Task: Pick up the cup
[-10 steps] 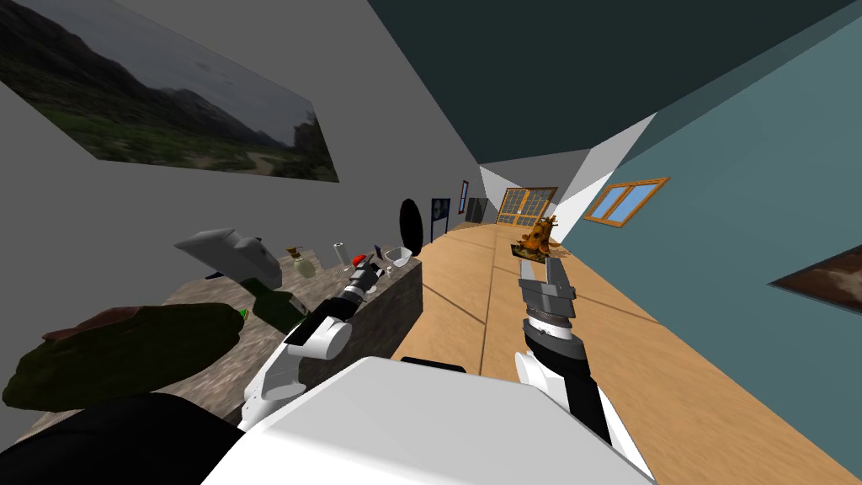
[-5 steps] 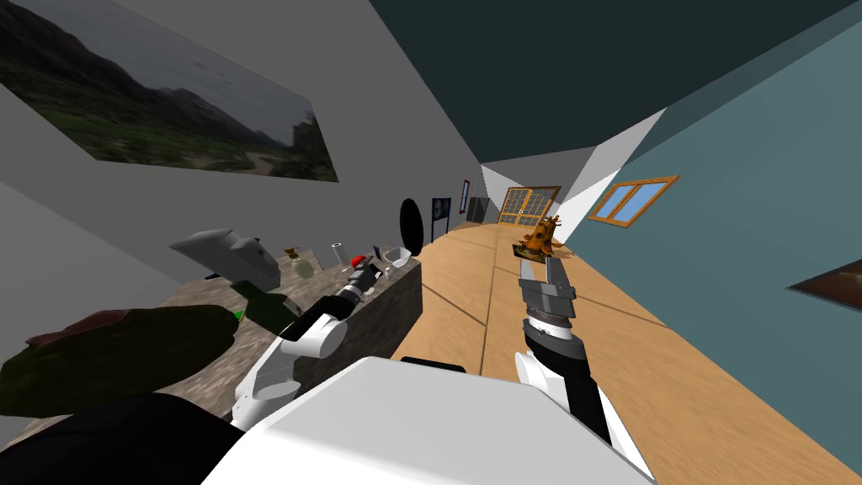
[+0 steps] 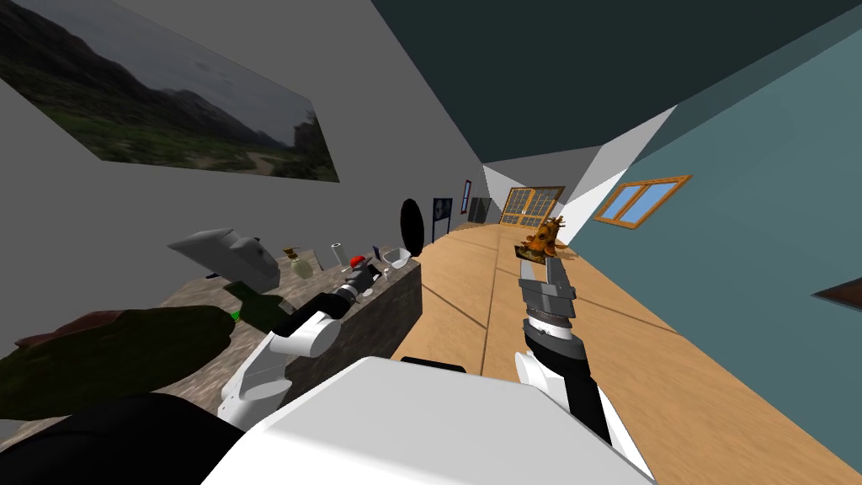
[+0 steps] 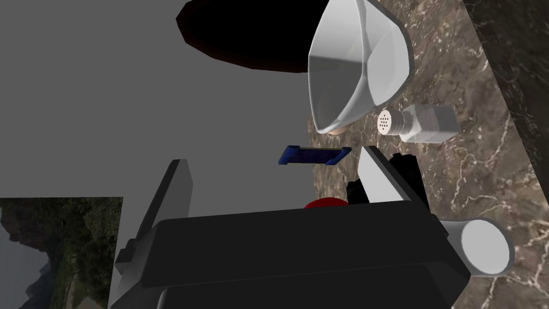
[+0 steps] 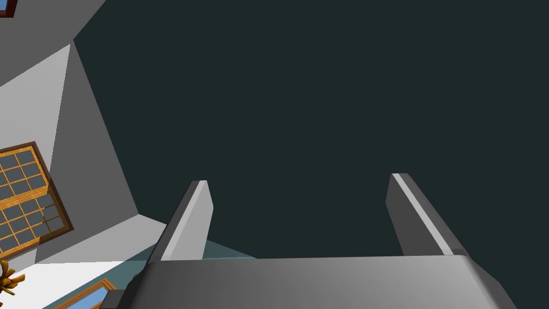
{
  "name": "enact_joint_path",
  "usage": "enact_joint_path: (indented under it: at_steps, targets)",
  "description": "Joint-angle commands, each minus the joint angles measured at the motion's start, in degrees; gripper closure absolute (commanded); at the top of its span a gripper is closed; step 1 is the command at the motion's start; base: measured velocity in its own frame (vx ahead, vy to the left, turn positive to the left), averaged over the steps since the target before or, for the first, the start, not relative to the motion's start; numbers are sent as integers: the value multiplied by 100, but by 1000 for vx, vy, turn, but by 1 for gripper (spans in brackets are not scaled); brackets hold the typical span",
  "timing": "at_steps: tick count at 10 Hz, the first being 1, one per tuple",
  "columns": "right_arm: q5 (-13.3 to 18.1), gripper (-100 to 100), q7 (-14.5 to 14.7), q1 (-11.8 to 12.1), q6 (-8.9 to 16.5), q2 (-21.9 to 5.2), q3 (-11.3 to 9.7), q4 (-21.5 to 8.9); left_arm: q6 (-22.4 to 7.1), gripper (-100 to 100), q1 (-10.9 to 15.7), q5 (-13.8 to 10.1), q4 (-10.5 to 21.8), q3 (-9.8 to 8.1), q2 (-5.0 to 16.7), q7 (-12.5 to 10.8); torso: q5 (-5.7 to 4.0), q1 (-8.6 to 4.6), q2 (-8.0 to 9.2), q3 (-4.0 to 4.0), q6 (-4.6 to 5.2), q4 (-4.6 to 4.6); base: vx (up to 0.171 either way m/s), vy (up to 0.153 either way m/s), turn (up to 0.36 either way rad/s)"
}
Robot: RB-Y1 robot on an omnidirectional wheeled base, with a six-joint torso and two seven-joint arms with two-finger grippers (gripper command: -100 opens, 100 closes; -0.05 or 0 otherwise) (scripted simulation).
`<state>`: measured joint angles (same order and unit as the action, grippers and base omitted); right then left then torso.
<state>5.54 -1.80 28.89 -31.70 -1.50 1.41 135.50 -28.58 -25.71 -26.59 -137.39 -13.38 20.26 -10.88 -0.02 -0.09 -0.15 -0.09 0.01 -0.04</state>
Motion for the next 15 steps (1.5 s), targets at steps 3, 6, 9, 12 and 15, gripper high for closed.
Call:
enact_joint_path:
  at_steps: [3,6,9,12,15]
  targets:
    - [0,0,0,0,0,0,0,0,-536,-100,-5,-233,-48,-195,148,-96,-1,-2,-5,-3,0,-1,45,-29,25]
    - [0,0,0,0,0,0,0,0,-1106,-100,-51,-629,-130,-535,403,-259,1,4,0,0,0,0,48,-21,38]
    - [0,0,0,0,0,0,0,0,-1535,-100,-89,-825,-164,-705,534,-340,1,3,3,1,1,0,38,-23,18]
    - [0,0,0,0,0,0,0,0,-2006,-100,-138,-1017,-194,-876,668,-419,0,-1,-6,-3,0,-1,52,-31,29]
    - [0,0,0,0,0,0,0,0,-2408,-100,-195,-1206,-221,-1046,804,-497,1,6,2,1,-1,0,31,-15,17]
